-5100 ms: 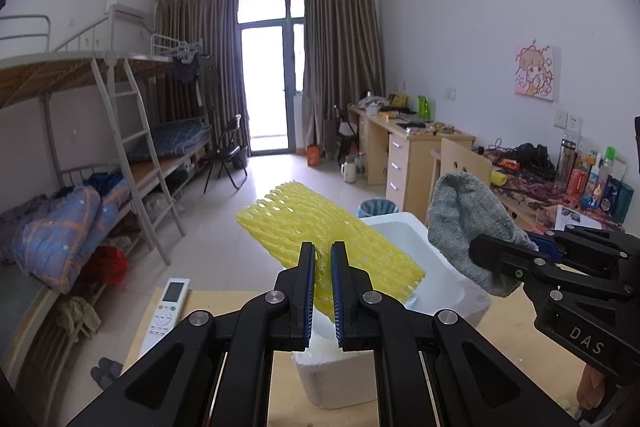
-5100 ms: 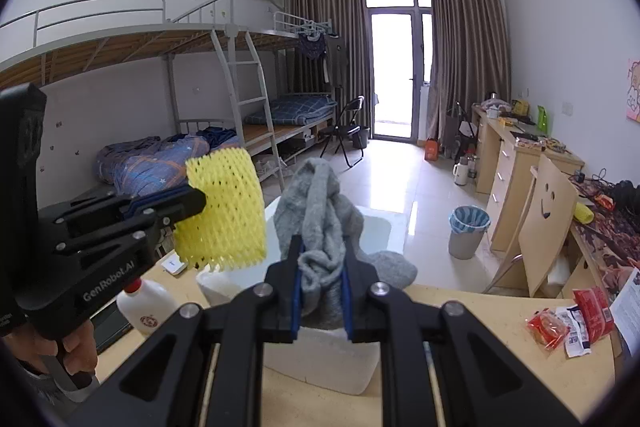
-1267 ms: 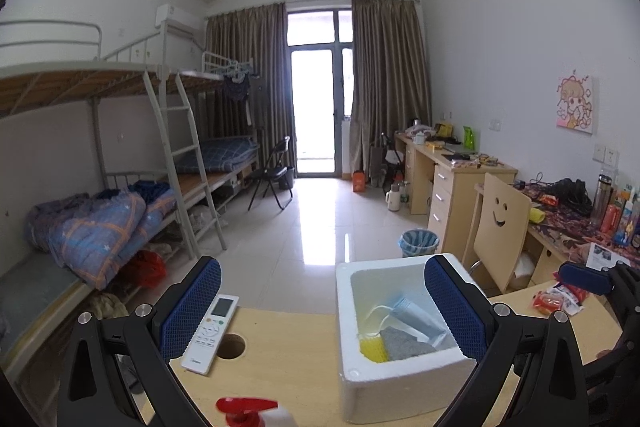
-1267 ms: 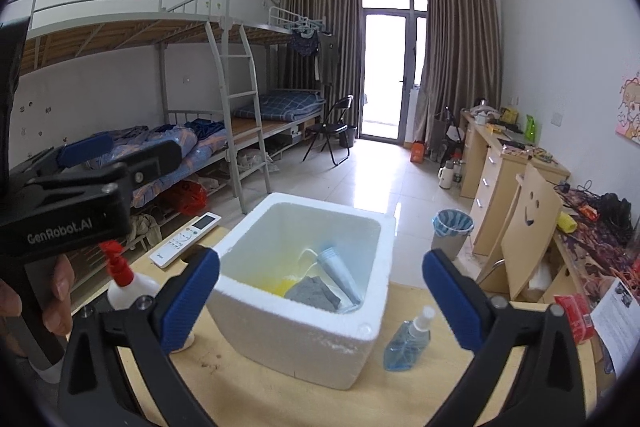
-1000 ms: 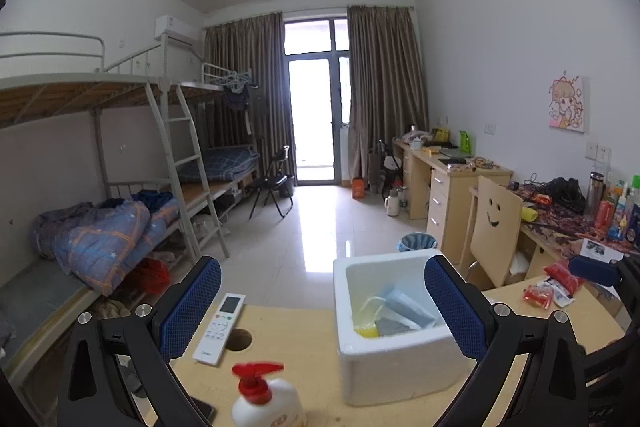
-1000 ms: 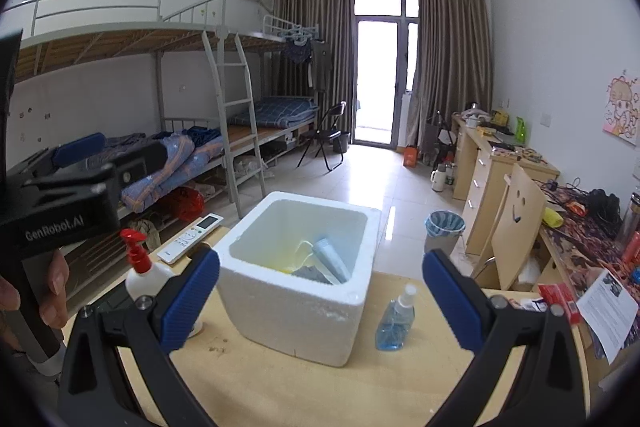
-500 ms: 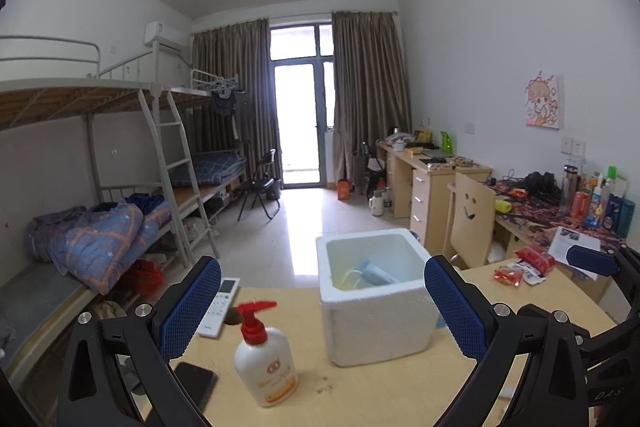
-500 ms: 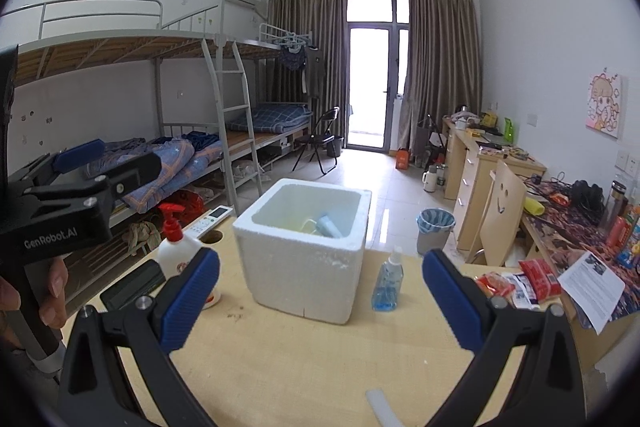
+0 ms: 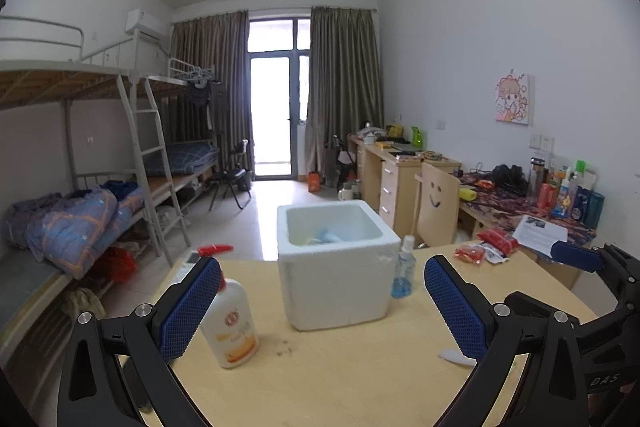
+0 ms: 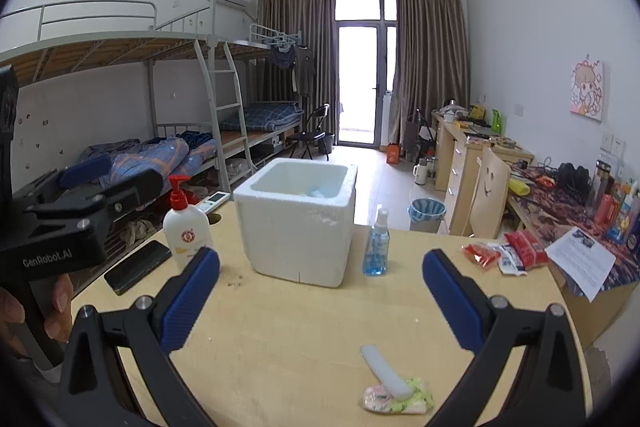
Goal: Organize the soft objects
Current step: 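Move both open tools away from the box back over the table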
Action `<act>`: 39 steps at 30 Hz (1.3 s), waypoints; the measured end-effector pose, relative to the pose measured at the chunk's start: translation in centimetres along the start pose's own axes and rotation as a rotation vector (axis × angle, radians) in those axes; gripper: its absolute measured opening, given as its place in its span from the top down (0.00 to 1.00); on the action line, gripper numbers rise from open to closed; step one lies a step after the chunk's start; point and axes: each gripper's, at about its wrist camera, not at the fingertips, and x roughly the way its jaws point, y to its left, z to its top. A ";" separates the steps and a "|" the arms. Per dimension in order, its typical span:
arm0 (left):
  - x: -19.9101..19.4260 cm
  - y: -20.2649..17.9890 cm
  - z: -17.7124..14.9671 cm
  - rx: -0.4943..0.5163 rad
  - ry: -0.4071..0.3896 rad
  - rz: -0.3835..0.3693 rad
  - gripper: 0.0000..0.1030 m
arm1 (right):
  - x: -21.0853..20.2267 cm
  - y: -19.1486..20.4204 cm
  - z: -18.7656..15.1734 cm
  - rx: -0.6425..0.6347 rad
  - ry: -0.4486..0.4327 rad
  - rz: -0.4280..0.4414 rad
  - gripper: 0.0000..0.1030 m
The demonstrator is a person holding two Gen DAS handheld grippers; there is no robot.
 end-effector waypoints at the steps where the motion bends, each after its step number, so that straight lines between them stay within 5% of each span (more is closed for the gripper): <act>1: 0.0 -0.1 -0.3 -0.006 0.001 -0.012 0.01 | 0.0 -0.1 -0.3 0.001 0.002 -0.003 0.00; 15: -1.6 -2.0 -5.3 -0.001 -0.016 -0.100 0.01 | -0.8 -1.7 -5.1 0.091 -0.003 0.021 0.00; 39: -1.0 -3.9 -12.6 0.033 0.017 -0.177 0.01 | 0.2 -4.2 -13.0 0.148 0.128 -0.113 0.00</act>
